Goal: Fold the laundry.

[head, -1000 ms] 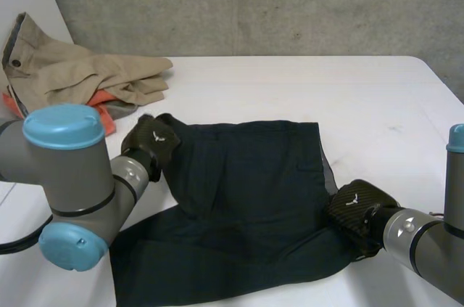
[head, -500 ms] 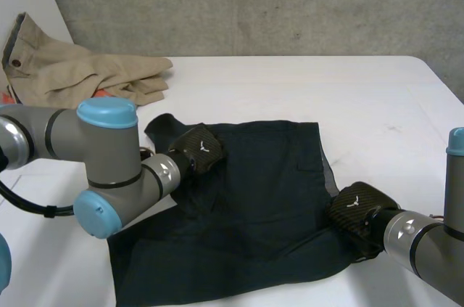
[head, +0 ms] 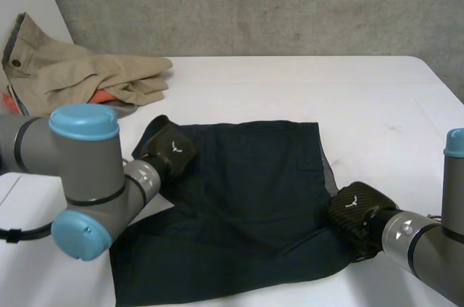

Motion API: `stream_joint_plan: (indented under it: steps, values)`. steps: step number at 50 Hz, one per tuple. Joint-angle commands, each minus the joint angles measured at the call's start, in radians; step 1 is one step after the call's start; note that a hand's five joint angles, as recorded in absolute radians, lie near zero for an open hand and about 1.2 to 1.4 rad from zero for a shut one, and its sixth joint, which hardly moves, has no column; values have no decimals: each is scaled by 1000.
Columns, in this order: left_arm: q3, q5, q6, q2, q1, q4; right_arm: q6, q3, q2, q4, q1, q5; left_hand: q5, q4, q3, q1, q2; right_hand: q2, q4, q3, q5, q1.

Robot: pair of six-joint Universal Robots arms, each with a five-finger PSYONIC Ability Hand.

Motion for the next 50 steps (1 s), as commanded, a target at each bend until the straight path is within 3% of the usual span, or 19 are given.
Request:
stream_joint_plan:
  steps: [1,10,19,25,27,28,32,41,50]
  values:
    - [-133,-137,-31,83,17,11,0,5,0,-1,6,0,210,188,199,240,190,225,205,205,228,415]
    - [-177,-231,-245,145,19,1,0,6,2,-8,8,2,268,246,257,299,249,225,205,205,228,415]
    - [-236,-243,-289,173,22,-16,2,14,2,-9,8,2,268,246,257,299,249,225,205,205,228,415]
    - [-251,-246,-324,217,59,-35,3,16,2,-20,8,2,5,-17,-6,36,-14,225,205,205,228,415]
    - [-263,-243,-338,240,77,-39,3,17,2,-27,8,2,-206,-228,-217,-175,-225,225,205,205,228,415]
    - [-272,-237,-350,266,88,-44,2,19,0,-34,6,3,-428,-450,-439,-397,-447,225,205,205,228,415]
    - [-292,-232,-370,339,88,-53,2,19,-6,-34,5,3,-661,-683,-672,-630,-680,225,205,205,228,415]
    - [-357,-169,-425,511,19,-81,2,19,-12,-34,3,3,-697,-719,-708,-667,-717,225,205,205,228,415]
    - [-410,-137,-483,538,-69,-312,2,20,-15,-35,0,3,-674,-696,-685,-643,-693,225,205,205,228,415]
